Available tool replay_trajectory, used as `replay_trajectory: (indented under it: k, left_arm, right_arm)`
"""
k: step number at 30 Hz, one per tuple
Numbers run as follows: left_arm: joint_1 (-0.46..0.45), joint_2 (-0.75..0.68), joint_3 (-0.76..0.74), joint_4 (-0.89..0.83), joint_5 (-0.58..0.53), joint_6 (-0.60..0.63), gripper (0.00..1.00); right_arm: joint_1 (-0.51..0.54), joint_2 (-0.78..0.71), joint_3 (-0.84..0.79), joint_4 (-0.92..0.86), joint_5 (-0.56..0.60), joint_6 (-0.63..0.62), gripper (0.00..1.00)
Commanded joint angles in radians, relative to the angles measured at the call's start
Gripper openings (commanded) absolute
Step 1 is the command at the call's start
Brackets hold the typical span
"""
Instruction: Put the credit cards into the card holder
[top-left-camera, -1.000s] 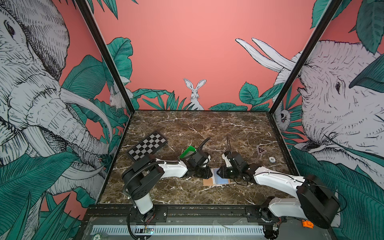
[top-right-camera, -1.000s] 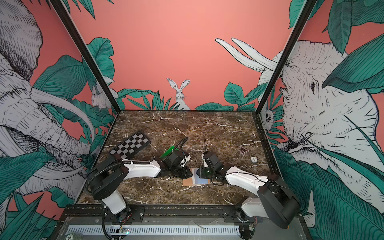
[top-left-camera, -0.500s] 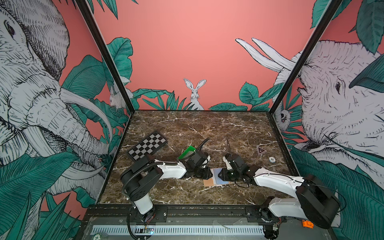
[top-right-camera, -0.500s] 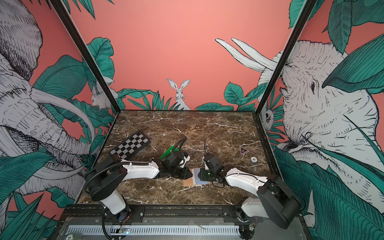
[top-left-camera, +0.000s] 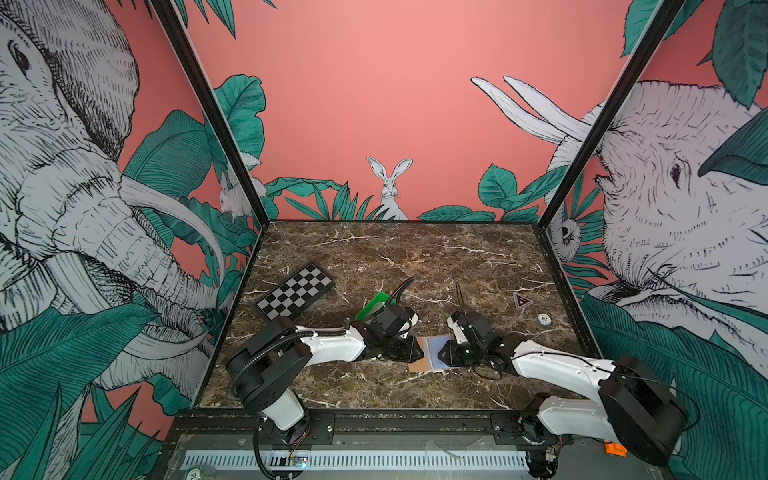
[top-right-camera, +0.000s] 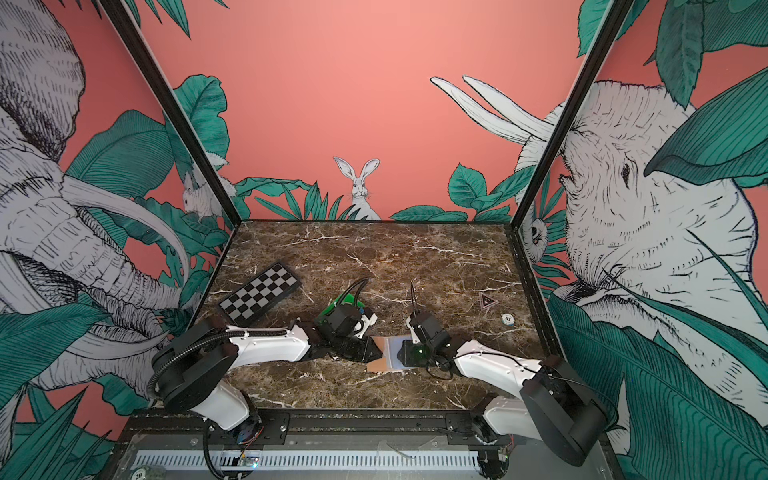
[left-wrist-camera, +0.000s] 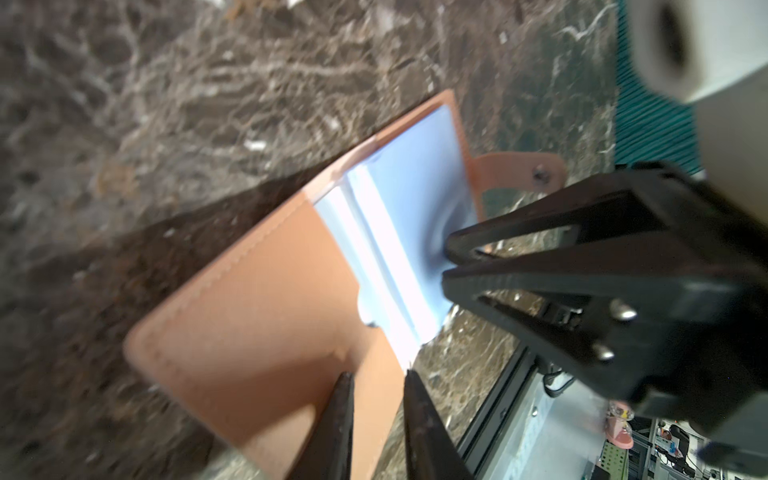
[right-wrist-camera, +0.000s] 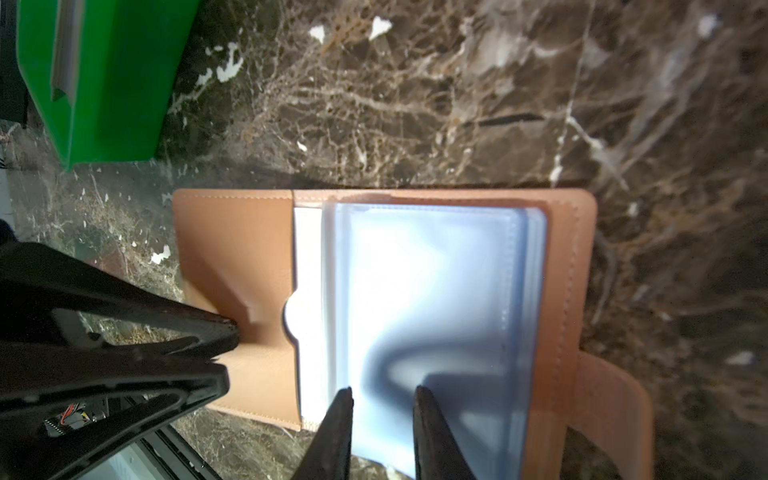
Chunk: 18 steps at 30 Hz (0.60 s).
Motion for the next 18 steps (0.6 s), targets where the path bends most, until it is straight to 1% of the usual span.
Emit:
replay_trajectory:
  k: [1,3,6,8,10,13,18]
  left_arm:
    - [-0.01,-0.004,-0.002,-0.071,-0.046,0.025,0.24]
    - [-0.012,-0.002,-0.002,-0.075,-0.055,0.028,0.24]
    - [-0.017,0.003,-0.005,-0.072,-0.06,0.028,0.25]
    - [-0.017,0.003,-0.017,-0.049,-0.059,0.028,0.25]
    - [-0.018,0.005,-0.027,-0.028,-0.057,0.022,0.25]
    - [-0.019,0.018,-0.026,-0.029,-0.056,0.023,0.25]
    - [-0.018,0.023,-0.026,-0.03,-0.059,0.023,0.25]
  right_arm:
    - [0.008,0.018,0.011,-0.08,0.064,-0.007,0.26]
    - [0.008,0.011,0.014,-0.081,0.057,-0.009,0.26]
    - [0.008,-0.017,0.005,-0.038,0.016,-0.012,0.26]
    - [0.009,-0.037,-0.005,-0.003,-0.011,-0.019,0.26]
    - [0.008,-0.042,-0.01,0.01,-0.016,-0.023,0.26]
    - [0.008,-0.016,-0.017,0.011,-0.009,-0.019,0.26]
    - [0.008,0.039,-0.002,-0.054,0.067,-0.001,0.24]
